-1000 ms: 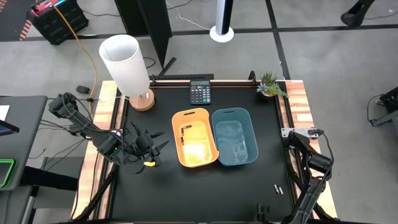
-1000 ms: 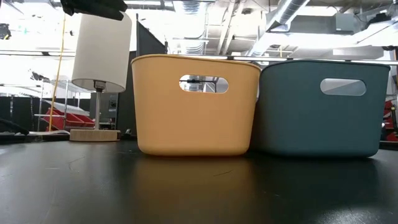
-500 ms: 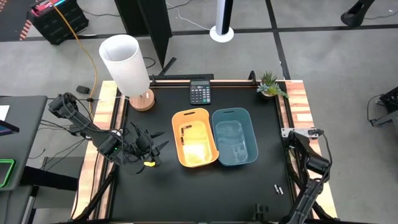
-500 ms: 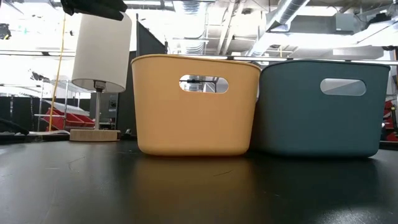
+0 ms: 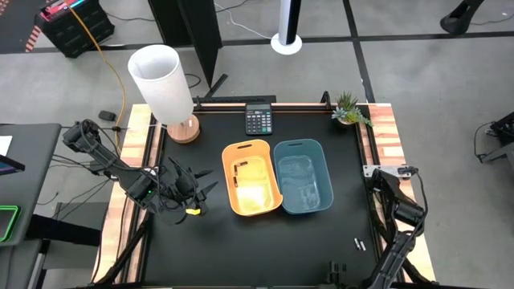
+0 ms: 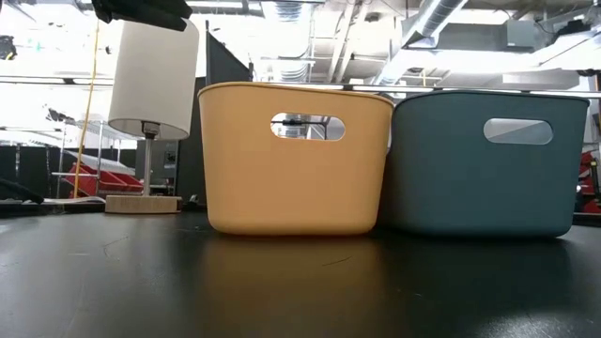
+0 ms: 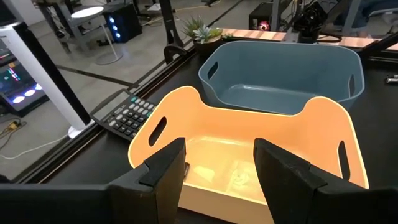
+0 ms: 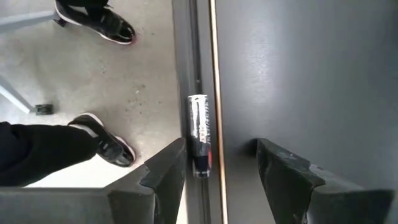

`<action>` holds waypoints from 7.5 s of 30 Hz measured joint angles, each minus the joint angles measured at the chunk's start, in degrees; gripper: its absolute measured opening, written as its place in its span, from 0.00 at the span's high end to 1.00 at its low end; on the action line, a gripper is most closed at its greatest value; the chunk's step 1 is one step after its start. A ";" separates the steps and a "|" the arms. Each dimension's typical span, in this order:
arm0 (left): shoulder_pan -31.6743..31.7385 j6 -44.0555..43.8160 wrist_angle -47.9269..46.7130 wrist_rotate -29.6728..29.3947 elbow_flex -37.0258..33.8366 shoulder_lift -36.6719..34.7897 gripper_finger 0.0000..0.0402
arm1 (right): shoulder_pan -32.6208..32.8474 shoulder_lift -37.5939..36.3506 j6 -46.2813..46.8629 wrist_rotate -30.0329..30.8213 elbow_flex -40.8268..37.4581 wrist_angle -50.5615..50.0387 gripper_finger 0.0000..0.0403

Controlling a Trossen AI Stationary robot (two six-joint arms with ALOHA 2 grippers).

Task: Sort batteries
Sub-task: Put the left silver battery into the blue bin

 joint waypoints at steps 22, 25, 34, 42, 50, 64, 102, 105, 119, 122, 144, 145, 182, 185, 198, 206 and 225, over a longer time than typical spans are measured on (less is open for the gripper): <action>0.00 0.24 -0.15 0.46 0.00 0.00 0.54 | -2.20 0.11 -1.40 -0.46 -0.07 -3.90 0.47; 0.00 0.39 -0.13 0.46 0.00 0.00 0.54 | -2.79 0.11 -2.13 -0.50 -0.07 -4.00 0.47; 0.00 0.42 -0.13 0.46 0.00 0.00 0.54 | -4.56 0.14 -8.81 -0.90 -0.11 -4.17 0.47; 0.00 0.44 -0.13 1.47 0.00 0.00 0.54 | -6.86 0.14 -15.13 -0.92 -0.11 -3.78 0.47; 0.00 0.65 -0.33 1.99 0.00 0.00 0.54 | -8.90 0.11 -18.21 -1.13 -0.15 -2.36 0.47; 0.00 1.98 -0.37 3.08 0.00 0.00 0.54 | -11.87 -0.12 -26.46 -4.80 -0.13 -1.50 0.47; 0.00 2.84 -1.25 3.52 0.00 -0.02 0.54 | -15.01 -10.85 -20.12 12.38 -0.41 -6.12 0.47; -0.01 2.78 -1.22 3.52 0.00 -0.02 0.54 | -13.38 -16.60 -12.30 12.90 -5.81 -7.65 0.47; -0.02 2.50 -1.19 4.05 0.00 -0.02 0.54 | -4.90 -36.20 9.94 10.45 -38.17 8.26 0.47; 0.00 1.87 -1.18 4.09 0.00 0.00 0.54 | -6.24 -33.84 7.61 8.94 -38.91 8.28 0.47; -0.01 2.12 -1.21 4.21 0.00 0.00 0.54 | -11.76 -27.36 4.98 -3.99 -41.97 12.54 0.57; -0.02 2.12 -1.19 4.22 0.00 -0.02 0.54 | -11.89 -27.35 5.03 -4.02 -41.98 12.55 0.60; -0.02 2.80 -1.31 4.23 0.00 -0.02 0.54 | -12.80 -26.77 5.26 -1.32 -39.07 10.63 0.96; -0.02 2.80 -1.33 4.24 0.00 -0.02 0.54 | -12.95 -26.69 4.10 1.71 -37.53 10.15 0.96; -0.02 2.81 -1.35 4.96 0.00 0.00 0.54 | -13.72 -26.89 -0.94 8.44 -29.02 1.88 0.96; 0.00 2.80 -1.36 5.03 0.00 -0.02 0.54 | -15.35 -27.01 -5.59 17.00 -14.28 -18.53 0.96; 0.33 3.39 -1.33 5.01 0.02 0.00 0.54 | -40.31 -38.02 -34.95 16.14 -10.10 -25.87 0.96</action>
